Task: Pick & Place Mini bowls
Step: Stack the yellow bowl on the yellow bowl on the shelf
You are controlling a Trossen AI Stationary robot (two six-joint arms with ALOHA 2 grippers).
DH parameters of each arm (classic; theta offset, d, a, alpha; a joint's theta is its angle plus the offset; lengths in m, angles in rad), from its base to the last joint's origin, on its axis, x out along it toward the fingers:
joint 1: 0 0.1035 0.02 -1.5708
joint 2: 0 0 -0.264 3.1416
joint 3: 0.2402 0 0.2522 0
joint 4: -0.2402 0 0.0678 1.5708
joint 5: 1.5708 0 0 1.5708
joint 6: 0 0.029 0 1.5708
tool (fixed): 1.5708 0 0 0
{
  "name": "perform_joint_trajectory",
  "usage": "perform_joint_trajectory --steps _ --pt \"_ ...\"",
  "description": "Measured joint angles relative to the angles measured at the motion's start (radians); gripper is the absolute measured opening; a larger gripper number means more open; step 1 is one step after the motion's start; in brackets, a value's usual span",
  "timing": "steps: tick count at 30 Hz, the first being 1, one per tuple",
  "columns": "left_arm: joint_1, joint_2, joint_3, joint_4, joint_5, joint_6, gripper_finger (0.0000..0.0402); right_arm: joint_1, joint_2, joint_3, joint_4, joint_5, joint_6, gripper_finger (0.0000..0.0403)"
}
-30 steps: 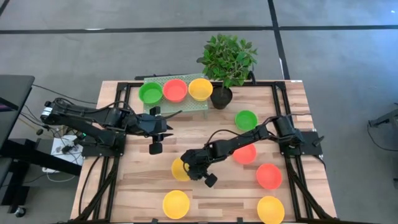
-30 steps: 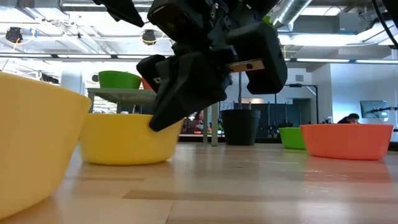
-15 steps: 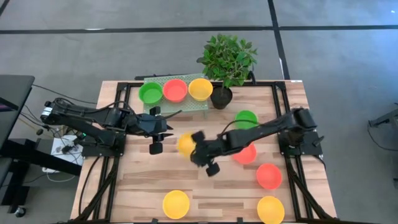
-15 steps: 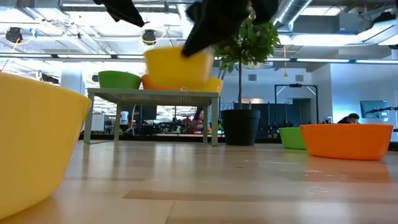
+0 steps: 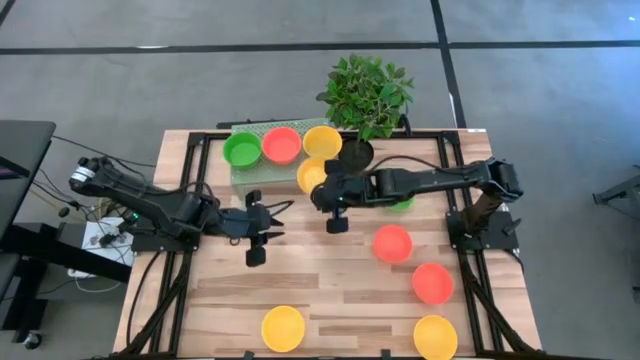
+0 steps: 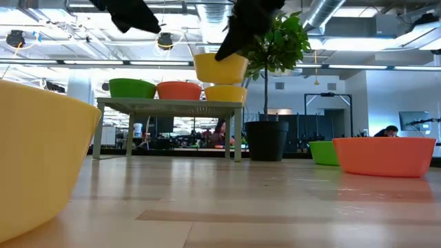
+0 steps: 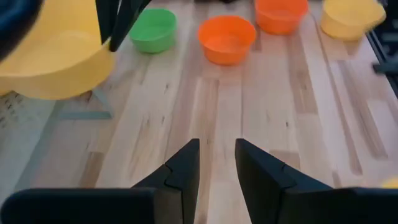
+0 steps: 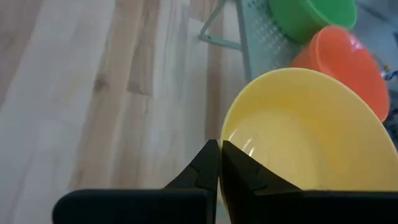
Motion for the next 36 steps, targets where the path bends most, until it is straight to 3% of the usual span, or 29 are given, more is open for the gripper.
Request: perform_joint_trajectory --steps 6,14,18,28,36 --pt "-0.033 -0.002 -0.054 0.064 -0.080 -0.009 0.0104 -0.044 0.002 0.021 0.027 0.015 -0.023 0.0008" --pt "-0.033 -0.002 -0.054 0.086 -0.093 -0.009 0.0104 -0.104 0.002 0.076 0.030 0.107 -0.002 0.0008" --pt "-0.033 -0.002 -0.054 0.088 -0.094 -0.009 0.0104 -0.153 0.002 0.077 0.021 0.039 0.027 0.0008" --pt "-0.033 -0.002 -0.054 0.101 -0.094 -0.009 0.0104 -0.220 0.015 0.078 0.054 -0.004 0.069 0.0008" --pt "-0.033 -0.003 -0.054 0.123 -0.094 -0.009 0.0104 -0.239 0.081 0.078 0.091 0.019 0.060 0.0008"
